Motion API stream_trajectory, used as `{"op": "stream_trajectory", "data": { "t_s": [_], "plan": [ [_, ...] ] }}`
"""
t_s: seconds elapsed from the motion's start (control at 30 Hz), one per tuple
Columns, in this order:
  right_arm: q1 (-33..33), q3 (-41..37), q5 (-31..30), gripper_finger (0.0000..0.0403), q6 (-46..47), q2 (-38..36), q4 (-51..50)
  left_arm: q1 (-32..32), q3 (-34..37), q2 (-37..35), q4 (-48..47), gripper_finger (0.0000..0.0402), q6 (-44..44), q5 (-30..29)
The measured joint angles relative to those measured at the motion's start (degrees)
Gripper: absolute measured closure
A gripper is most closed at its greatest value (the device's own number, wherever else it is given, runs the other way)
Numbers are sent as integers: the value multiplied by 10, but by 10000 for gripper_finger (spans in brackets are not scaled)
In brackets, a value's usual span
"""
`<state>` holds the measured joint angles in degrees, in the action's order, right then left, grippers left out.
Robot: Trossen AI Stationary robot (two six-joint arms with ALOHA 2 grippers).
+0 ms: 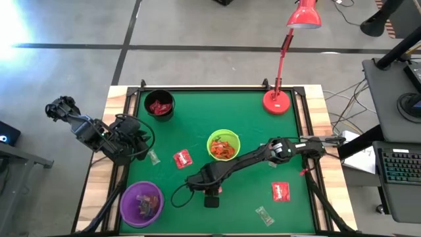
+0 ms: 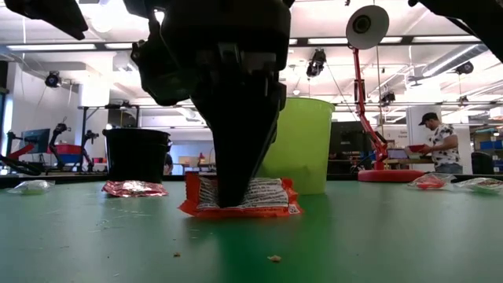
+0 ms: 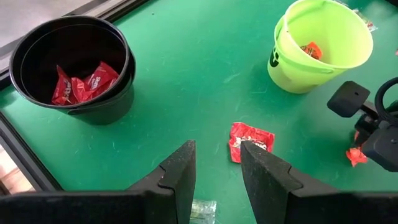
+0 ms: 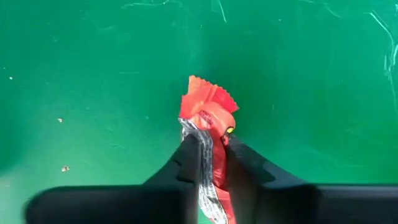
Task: Sort candy
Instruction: Put the orange chocolate into the green bucket
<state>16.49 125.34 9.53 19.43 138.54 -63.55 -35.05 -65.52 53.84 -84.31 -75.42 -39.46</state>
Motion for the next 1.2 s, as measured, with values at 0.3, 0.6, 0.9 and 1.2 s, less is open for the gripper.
{"op": "stream_trajectory", "data": {
  "t_s": [0.3,0.6,0.9,1.2],
  "plan": [
    [-13,49,-11,384,-28,1,-3,0,0,0,-2,293,0,0],
    [-36,93,-17,385,-29,-39,0,0,0,0,-1,293,0,34],
    [-59,96,-122,385,-36,-119,-53,0,1,5,-2,293,0,42],
    [-106,95,-175,385,-13,-150,-160,0,1,5,-2,293,22,41]
  ]
}}
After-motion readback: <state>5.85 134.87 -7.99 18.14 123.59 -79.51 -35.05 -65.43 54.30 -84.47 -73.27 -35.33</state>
